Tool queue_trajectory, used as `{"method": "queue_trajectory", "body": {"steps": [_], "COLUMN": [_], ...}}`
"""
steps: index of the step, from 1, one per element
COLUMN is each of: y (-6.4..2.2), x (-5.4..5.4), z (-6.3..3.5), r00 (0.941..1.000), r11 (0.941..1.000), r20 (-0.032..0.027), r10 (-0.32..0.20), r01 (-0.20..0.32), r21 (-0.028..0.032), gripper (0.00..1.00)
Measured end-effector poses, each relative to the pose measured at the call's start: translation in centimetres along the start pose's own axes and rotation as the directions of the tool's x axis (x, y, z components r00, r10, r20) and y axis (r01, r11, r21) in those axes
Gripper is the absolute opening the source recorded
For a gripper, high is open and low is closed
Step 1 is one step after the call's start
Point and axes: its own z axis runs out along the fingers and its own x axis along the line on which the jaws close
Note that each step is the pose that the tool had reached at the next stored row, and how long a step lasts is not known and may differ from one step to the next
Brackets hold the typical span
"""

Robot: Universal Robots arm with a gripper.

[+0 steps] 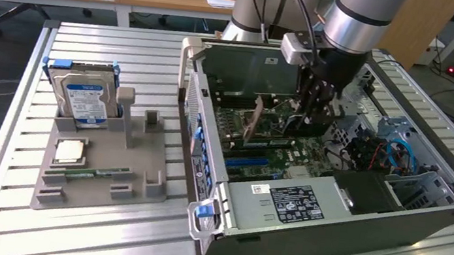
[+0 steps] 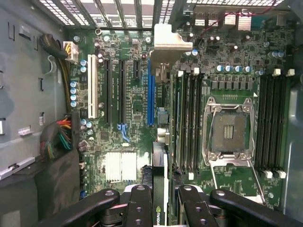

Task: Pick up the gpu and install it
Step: 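Insert the gpu into the slot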

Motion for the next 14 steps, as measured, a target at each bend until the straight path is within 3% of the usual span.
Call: {"method": "queue_trajectory", "body": {"steps": [14], "y": [1.68], "x": [0.0], "z": [0.89], "r00": [1.0000], "r11": [1.0000], "r20": [-0.0001], "r10": [0.000], "r01": [0.000], "r21": [-0.0001], "gripper": [0.26]}}
